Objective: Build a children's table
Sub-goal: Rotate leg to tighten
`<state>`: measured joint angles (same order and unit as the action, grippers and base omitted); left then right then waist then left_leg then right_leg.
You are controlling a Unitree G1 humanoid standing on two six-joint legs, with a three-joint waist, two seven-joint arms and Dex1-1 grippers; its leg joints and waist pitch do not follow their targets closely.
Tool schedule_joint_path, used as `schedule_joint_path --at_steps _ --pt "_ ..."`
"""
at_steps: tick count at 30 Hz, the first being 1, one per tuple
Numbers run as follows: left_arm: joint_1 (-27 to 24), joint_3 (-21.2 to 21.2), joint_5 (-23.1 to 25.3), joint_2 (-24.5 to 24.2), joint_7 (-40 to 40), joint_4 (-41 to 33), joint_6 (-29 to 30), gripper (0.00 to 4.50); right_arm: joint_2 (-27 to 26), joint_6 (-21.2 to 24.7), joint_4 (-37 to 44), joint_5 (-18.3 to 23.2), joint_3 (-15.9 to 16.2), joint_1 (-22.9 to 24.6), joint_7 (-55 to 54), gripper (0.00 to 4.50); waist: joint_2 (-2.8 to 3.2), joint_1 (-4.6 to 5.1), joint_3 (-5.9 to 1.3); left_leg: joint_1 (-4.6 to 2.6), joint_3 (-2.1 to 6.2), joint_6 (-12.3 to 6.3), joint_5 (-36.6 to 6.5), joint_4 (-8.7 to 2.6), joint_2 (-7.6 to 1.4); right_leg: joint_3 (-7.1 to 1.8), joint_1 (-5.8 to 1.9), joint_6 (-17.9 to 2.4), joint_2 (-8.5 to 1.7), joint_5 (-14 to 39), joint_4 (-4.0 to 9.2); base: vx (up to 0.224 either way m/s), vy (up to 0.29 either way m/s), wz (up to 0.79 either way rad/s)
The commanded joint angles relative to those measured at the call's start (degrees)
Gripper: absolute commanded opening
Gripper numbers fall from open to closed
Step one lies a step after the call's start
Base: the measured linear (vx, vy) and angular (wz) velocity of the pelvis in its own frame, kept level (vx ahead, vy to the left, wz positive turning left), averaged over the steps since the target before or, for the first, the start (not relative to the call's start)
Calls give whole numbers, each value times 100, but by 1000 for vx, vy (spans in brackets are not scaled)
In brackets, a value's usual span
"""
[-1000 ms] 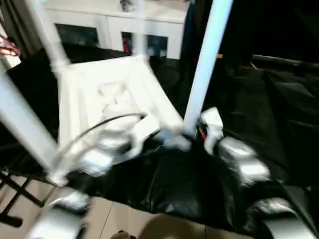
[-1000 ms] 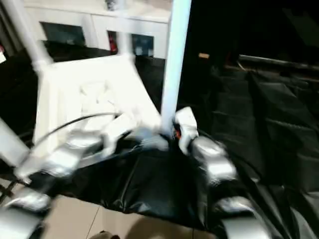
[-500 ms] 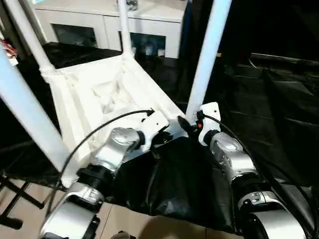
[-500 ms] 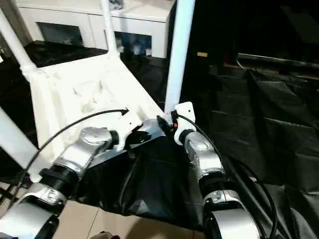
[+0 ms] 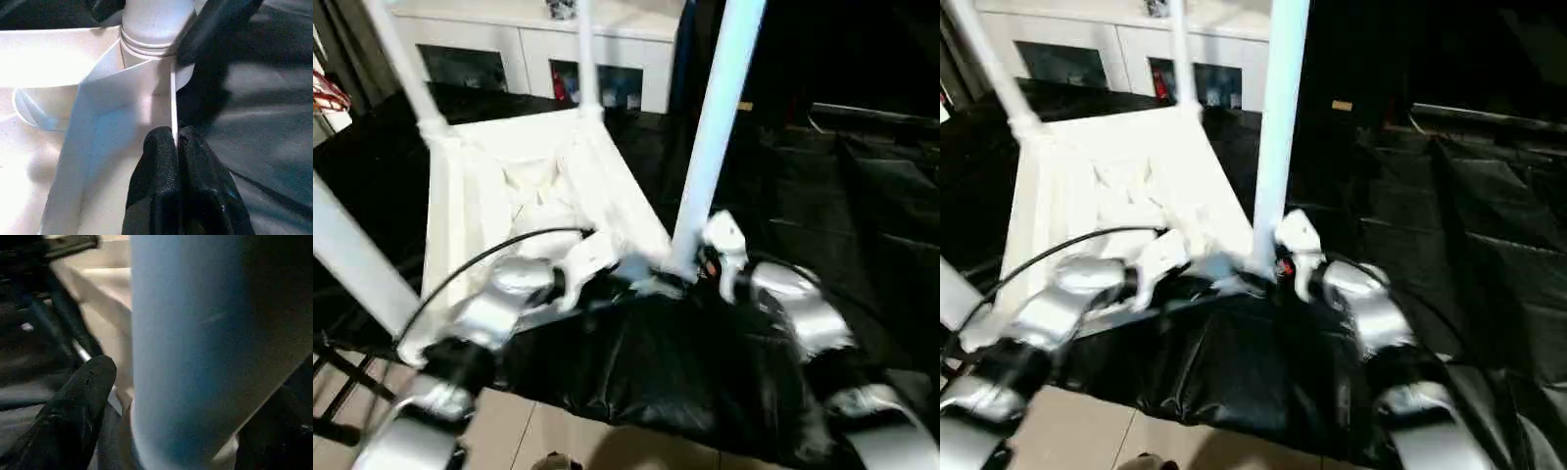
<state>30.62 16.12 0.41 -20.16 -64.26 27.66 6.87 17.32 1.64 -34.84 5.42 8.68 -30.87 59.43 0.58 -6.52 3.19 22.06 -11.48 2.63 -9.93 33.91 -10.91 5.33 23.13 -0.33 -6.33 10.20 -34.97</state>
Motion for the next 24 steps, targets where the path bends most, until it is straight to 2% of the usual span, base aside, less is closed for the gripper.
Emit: schedule_joint_path --at_steps 1,3,4,5,13,17,24 --pt "-11 25 -271 -7 -328 -320 -165 0 127 108 236 158 86 49 363 389 -17 -14 -398 -118 127 -183 -1416 -436 -294 -295 -271 -1314 -304 1127 375 0 0 0" --pt "-43 17 -291 -63 -416 -364 -162 0 201 141 293 193 123 64 544 374 -24 -21 -398 -131 117 -181 -1431 -431 -293 -301 -254 -1324 -305 1177 387 0 0 0" --pt "-69 4 -317 -115 -482 -400 -156 0 245 178 337 214 134 76 669 364 -58 -20 -395 -119 116 -182 -1407 -433 -290 -300 -261 -1317 -306 1205 388 0 0 0" --pt "-74 1 -327 -127 -501 -409 -148 0 250 196 348 224 134 78 697 353 -45 -33 -392 -119 122 -177 -1401 -434 -288 -299 -261 -1302 -308 1238 385 0 0 0" --pt "-159 10 -404 -215 -643 -550 -62 0 307 286 457 246 242 143 941 290 -52 -47 -395 -129 123 -142 -1353 -434 -292 -301 -252 -1272 -317 1329 390 0 0 0" --pt "-216 25 -402 -230 -682 -602 -40 0 301 327 520 242 255 177 1009 246 -48 -53 -402 -123 120 -155 -1287 -425 -288 -301 -255 -1287 -312 1219 377 0 0 0" --pt "-262 47 -400 -246 -699 -638 -28 0 301 351 580 253 247 239 1051 205 -53 -50 -400 -128 121 -146 -1316 -427 -286 -301 -253 -1279 -306 1228 379 0 0 0"
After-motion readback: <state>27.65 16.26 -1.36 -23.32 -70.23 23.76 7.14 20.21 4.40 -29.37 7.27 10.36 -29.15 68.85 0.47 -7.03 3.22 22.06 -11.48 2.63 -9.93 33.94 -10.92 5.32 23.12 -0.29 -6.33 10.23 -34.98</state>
